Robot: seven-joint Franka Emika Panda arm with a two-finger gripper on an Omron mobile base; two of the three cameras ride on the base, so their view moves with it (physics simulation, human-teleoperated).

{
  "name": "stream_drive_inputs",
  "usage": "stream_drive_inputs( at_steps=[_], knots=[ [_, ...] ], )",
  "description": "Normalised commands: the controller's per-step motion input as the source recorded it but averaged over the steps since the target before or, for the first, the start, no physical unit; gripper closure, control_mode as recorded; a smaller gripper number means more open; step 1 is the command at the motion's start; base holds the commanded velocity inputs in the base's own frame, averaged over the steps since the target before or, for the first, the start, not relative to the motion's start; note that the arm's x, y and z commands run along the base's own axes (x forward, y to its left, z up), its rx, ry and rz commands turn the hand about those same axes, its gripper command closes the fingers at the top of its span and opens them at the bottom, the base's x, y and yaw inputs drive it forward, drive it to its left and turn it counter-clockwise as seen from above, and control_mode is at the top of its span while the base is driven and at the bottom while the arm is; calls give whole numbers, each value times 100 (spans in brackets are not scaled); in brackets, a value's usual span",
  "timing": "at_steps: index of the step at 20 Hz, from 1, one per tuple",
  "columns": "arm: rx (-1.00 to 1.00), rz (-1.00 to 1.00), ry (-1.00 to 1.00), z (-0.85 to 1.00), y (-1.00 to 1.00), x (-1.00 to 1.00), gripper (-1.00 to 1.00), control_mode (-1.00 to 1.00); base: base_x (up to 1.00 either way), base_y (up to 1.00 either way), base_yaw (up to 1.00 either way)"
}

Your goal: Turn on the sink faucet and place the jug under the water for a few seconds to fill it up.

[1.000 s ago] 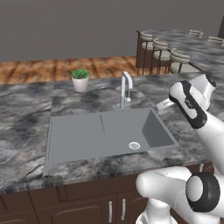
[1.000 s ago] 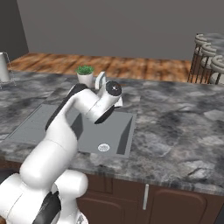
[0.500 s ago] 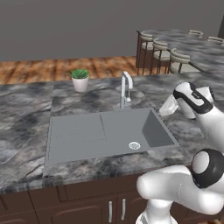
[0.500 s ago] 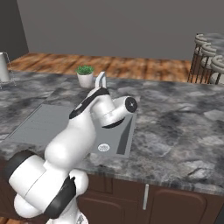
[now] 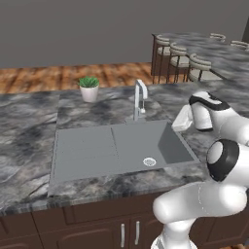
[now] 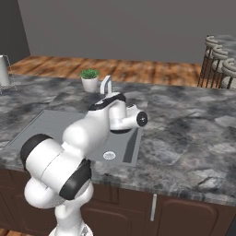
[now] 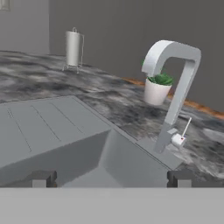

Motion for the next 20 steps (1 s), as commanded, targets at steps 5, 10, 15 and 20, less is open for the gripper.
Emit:
stream_drive_inputs(
  at_steps=[5,10,15,20],
  knots=[
    [5,3,-11,-2,0,53,-100,-100,0,0,0],
    [9,5,-2,0,0,59,-100,-100,0,0,0],
    [12,10,0,0,-16,51,-100,-100,0,0,0],
    [13,14,0,0,-36,28,-100,-100,0,0,0]
  ],
)
